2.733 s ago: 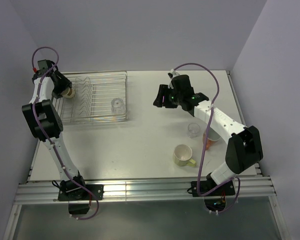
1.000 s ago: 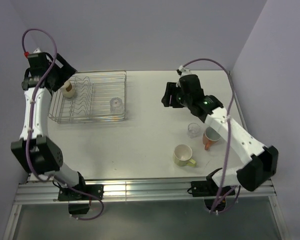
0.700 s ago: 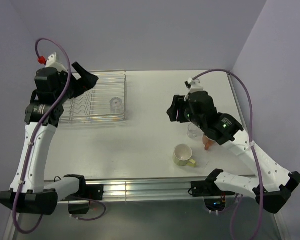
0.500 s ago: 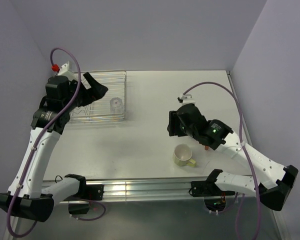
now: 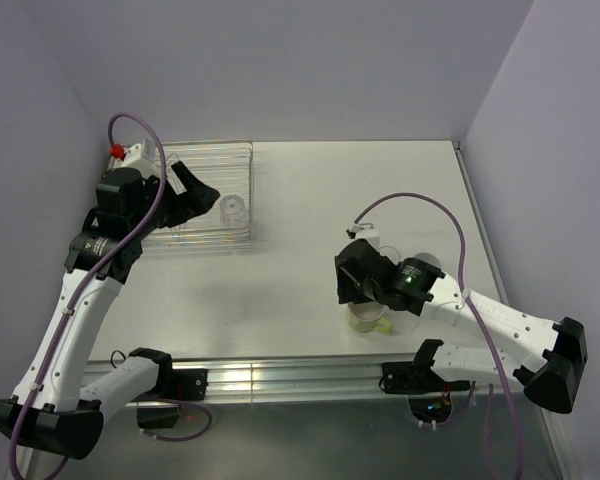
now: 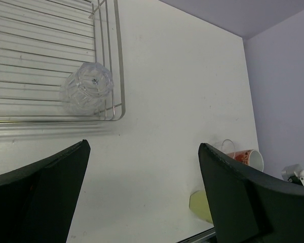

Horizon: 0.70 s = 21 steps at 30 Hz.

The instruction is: Load the cups into the dish rack

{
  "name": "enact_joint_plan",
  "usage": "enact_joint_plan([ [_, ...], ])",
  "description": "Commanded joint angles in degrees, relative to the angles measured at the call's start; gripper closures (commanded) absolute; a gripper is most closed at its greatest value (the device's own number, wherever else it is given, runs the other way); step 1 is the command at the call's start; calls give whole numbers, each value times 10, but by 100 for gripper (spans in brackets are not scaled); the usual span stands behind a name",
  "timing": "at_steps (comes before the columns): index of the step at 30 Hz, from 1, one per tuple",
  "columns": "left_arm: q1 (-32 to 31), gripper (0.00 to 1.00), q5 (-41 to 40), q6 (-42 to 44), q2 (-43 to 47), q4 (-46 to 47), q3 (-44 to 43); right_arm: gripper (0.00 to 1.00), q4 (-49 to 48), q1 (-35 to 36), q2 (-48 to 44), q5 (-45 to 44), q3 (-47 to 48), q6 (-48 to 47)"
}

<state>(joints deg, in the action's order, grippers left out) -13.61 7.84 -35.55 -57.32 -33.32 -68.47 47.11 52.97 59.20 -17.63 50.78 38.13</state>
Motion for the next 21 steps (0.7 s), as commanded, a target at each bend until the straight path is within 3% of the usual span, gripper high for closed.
enact_joint_plan([
  [1, -4, 5, 15, 7, 12, 26, 12, 42, 3, 19, 0, -23, -17, 30],
  [16, -10, 6, 24, -1, 5, 45, 42, 50, -40, 42, 28, -12, -80, 43],
  [19, -12, 7, 23, -1, 4, 47, 47, 56, -50, 42, 41, -13, -80, 39],
  [21, -12, 7, 24, 0, 1, 48, 49, 65, -54, 42, 48, -12, -79, 36],
])
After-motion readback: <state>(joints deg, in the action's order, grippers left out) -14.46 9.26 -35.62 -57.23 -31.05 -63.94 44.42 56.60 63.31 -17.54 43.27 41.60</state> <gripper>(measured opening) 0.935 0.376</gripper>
